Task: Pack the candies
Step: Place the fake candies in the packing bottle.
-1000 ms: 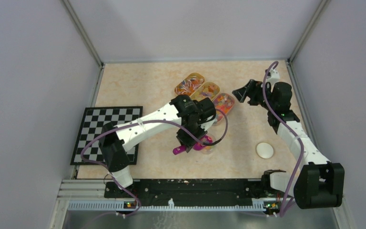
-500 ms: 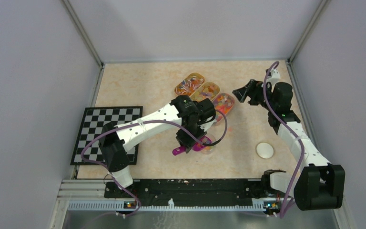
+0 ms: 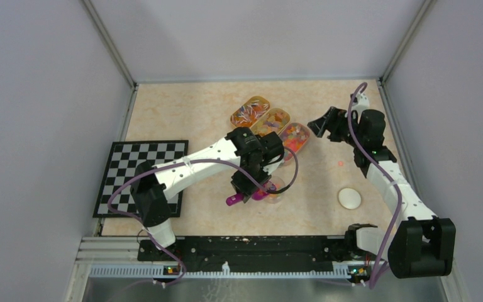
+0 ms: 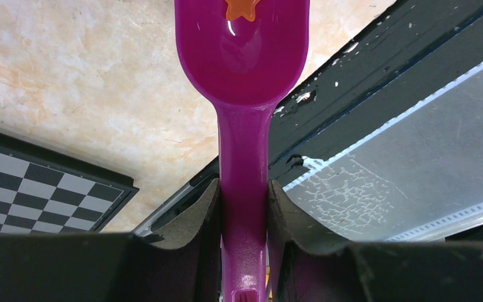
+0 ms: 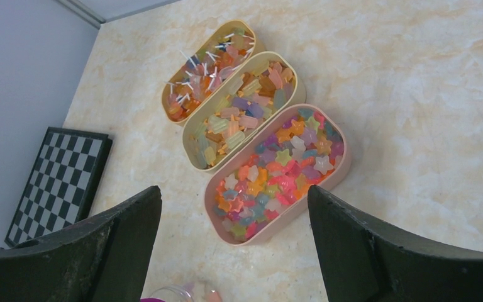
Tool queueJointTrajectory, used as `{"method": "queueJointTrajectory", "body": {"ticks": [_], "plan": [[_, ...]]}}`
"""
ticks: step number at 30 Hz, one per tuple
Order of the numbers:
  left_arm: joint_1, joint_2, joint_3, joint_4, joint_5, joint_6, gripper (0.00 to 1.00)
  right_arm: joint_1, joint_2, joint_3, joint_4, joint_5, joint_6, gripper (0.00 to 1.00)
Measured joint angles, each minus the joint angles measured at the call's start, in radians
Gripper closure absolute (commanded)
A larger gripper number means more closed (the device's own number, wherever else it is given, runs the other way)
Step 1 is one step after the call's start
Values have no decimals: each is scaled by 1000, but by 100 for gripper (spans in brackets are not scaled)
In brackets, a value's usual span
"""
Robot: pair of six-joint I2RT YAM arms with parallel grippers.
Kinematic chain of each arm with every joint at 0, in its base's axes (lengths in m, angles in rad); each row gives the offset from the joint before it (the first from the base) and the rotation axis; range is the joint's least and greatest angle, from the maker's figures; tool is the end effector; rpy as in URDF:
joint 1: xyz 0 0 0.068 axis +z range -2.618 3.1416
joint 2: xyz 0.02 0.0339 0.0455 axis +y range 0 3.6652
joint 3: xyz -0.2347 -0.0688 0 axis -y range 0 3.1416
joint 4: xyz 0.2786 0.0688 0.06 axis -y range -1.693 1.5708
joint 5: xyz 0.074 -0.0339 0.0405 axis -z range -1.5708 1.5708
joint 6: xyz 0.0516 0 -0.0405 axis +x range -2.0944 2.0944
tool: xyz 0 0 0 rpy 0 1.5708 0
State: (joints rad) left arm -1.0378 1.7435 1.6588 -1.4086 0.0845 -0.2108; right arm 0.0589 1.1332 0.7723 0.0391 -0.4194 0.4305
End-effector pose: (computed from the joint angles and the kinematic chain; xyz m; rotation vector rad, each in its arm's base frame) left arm 0.1755 -0.3060 0.2559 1.2596 2.8578 -0.1779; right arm 0.3155 0.0397 0.2455 0.0648 1.9286 0.7269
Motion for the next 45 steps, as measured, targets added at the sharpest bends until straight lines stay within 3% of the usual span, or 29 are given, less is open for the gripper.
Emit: {"method": "queueJointTrajectory", "body": {"ticks": [14, 25, 29, 37, 45], "plan": [[-3, -3, -5, 3, -75, 13, 100, 0, -9, 2, -120, 93, 24, 18], [-4, -106, -58, 50, -141, 44, 100, 0, -40, 21, -176, 110, 27, 18], [-4, -106, -72, 46, -121, 38, 100, 0, -49, 21, -193, 102, 27, 28], [-4, -110, -72, 37, -89, 3, 100, 11, -97, -60, -154, -29, 120, 62], [-5, -173, -76, 55, -29, -10, 100, 147, -246, -330, -8, -119, 350, 72]]}}
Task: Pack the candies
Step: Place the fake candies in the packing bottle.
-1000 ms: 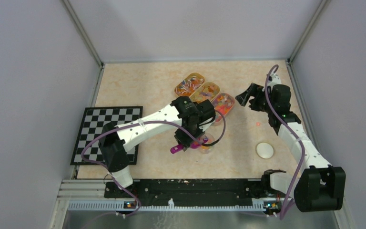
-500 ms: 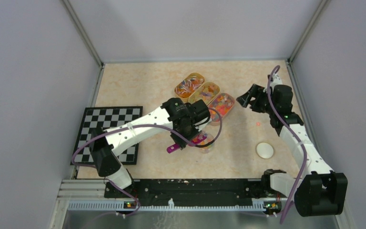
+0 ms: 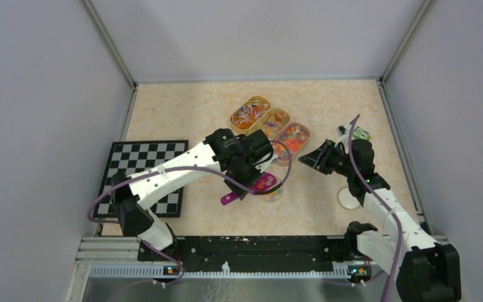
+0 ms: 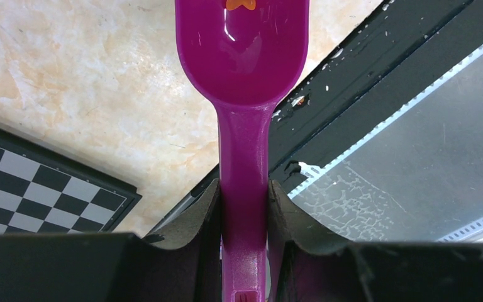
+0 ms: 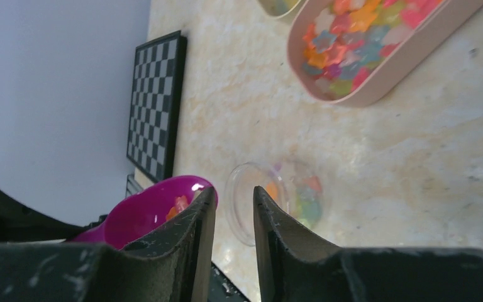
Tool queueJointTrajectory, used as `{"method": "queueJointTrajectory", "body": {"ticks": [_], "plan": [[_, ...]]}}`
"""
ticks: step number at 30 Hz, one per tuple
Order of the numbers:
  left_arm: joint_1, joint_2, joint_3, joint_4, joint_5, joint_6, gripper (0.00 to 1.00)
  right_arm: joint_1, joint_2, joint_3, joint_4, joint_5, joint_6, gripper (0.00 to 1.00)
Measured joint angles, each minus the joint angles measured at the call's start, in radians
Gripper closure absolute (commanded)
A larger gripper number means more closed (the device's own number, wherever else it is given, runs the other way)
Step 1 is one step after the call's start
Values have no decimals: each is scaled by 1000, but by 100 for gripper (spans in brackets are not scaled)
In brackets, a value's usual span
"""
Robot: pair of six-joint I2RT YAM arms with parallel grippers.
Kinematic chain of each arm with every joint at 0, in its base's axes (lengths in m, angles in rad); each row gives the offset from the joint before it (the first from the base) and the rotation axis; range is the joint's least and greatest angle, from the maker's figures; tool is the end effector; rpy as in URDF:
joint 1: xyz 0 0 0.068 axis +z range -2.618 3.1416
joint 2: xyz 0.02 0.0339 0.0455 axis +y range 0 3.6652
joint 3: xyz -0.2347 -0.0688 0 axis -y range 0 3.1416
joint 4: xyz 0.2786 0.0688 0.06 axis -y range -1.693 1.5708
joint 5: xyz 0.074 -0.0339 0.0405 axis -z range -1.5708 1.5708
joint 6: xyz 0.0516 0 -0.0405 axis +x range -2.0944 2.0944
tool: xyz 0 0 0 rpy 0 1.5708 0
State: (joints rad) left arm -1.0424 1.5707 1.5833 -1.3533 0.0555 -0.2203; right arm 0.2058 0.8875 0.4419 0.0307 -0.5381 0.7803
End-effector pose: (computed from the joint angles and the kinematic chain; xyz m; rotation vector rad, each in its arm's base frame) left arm 0.1621 -0.2834 0.2895 1.1981 2.7248 -0.2697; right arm 0.2465 0.0785 0.1819 0.2309 2.1038 1.1490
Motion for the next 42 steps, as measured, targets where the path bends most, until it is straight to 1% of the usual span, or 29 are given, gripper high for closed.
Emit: {"method": "queueJointTrajectory", "body": {"ticks": [2, 7, 10, 15, 20, 25, 29, 33, 42], "plan": [[0, -16, -13, 3, 4, -6, 100, 58, -27, -34, 36, 6, 42, 73], [0, -21, -61, 1, 14, -21, 100, 128, -35, -55, 102, 33, 96, 75], [0, -21, -68, -2, 19, -22, 100, 162, -35, -55, 119, 59, 111, 77], [0, -22, -68, -1, 23, -25, 100, 272, -31, -56, 151, 120, 141, 82], [0, -21, -68, 2, 23, -26, 100, 389, 21, -69, 238, 176, 181, 85], [0, -21, -58, 14, 24, -26, 100, 478, 94, -69, 285, 234, 193, 86], [0, -21, -18, 19, 23, -25, 100, 544, 145, -69, 311, 269, 194, 87], [0, -19, 12, 19, 11, -25, 100, 560, 184, -69, 345, 298, 193, 87], [0, 0, 20, 36, -6, -24, 100, 564, 198, -69, 349, 334, 189, 89]]}}
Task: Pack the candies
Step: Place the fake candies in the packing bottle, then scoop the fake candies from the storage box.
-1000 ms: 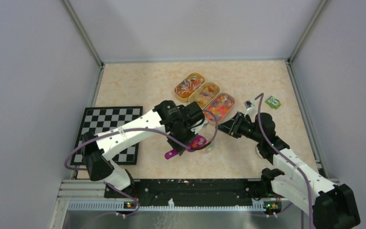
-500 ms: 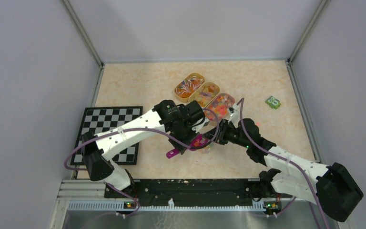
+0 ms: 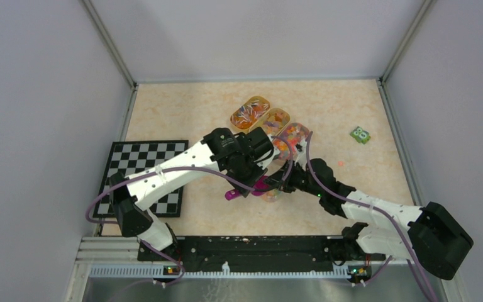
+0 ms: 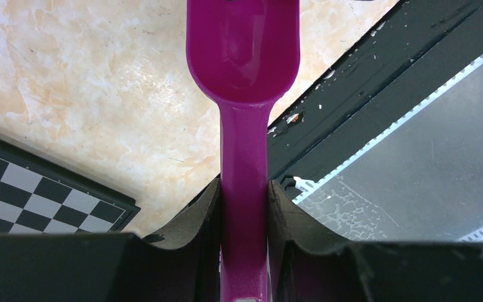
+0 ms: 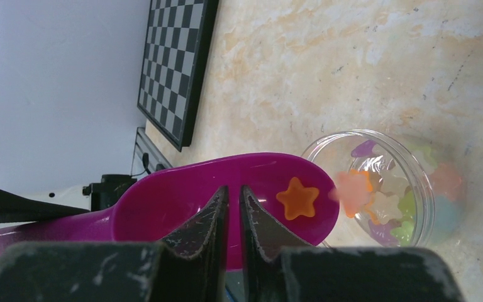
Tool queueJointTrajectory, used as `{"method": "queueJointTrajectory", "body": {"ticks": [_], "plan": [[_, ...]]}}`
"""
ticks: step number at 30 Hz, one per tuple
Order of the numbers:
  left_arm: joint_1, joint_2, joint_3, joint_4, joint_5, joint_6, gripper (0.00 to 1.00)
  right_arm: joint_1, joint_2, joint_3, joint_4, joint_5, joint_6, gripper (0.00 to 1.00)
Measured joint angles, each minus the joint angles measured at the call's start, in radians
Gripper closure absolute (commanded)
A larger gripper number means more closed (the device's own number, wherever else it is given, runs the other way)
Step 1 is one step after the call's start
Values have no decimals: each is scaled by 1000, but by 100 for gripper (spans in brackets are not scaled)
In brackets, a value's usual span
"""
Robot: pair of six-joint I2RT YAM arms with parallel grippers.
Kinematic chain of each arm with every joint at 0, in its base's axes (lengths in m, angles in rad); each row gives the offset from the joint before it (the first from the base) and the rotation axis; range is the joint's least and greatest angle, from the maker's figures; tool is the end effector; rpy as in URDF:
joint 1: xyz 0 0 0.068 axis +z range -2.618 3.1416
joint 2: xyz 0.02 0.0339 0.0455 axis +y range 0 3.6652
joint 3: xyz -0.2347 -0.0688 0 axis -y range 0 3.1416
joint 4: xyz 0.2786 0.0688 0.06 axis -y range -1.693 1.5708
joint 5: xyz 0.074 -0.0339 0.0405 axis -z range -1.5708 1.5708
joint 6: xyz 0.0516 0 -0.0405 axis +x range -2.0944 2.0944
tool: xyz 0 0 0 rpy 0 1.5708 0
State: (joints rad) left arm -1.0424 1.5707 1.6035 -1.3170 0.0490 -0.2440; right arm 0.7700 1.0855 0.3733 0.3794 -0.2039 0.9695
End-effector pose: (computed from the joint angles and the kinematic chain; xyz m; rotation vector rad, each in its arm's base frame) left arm 0.1652 -0.2880 0.2969 1.1466 2.6914 -0.3105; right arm 0.1925 0.2012 0.1438 0.0579 2.1461 1.3069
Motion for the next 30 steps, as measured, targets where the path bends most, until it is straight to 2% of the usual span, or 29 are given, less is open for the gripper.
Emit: {"method": "queueJointTrajectory", "body": {"ticks": [23, 30], "plan": [[1, 23, 36, 4, -18, 19, 100, 29, 17, -20, 17, 27, 0, 92], [1, 27, 39, 5, -21, 37, 100, 30, 10, -3, -27, 47, -8, 74]]}}
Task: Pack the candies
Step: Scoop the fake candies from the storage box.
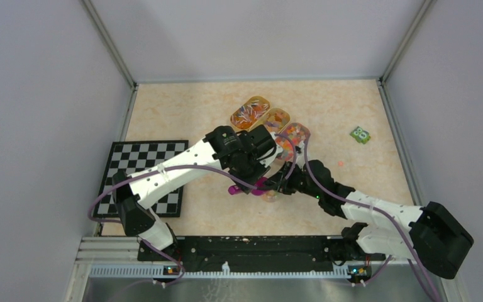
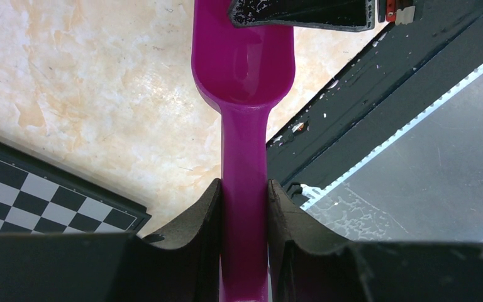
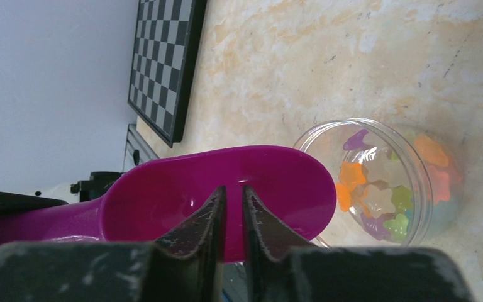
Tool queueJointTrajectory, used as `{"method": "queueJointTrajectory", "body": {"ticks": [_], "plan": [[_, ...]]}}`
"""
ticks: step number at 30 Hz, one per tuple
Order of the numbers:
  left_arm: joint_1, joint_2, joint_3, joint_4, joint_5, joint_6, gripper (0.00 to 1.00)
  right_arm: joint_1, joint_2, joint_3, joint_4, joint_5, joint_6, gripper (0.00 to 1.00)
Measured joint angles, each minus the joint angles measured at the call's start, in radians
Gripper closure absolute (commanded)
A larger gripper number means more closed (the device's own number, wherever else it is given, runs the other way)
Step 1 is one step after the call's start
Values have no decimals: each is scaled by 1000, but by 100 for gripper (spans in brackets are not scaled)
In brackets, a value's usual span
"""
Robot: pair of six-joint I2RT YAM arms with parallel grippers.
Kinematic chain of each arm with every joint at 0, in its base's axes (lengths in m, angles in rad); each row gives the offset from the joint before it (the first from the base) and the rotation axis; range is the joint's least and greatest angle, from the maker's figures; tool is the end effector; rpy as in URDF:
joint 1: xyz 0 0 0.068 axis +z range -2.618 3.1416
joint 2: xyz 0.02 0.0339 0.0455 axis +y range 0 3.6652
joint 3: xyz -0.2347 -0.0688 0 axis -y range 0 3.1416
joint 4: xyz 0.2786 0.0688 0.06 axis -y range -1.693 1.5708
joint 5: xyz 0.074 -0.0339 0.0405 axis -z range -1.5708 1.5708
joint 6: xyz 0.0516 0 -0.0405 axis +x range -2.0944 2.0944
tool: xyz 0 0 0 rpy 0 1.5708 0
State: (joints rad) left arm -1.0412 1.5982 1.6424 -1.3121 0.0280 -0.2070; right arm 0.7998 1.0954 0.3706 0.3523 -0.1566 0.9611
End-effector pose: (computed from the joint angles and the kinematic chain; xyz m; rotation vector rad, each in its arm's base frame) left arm 0.1703 -0.2938 0.3005 1.1796 2.6469 -0.2914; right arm 0.1875 0.2045 0.1369 0.0591 2.1788 1.2547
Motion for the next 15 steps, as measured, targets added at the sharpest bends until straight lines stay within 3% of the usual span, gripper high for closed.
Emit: {"method": "queueJointTrajectory", "body": {"ticks": [8, 15], "plan": [[3, -6, 0, 37, -2, 5, 100, -27, -215, 77, -194, 117, -43, 60], [4, -15, -1, 101, 19, 51, 100, -166, -416, 155, -320, 188, -101, 60]]}}
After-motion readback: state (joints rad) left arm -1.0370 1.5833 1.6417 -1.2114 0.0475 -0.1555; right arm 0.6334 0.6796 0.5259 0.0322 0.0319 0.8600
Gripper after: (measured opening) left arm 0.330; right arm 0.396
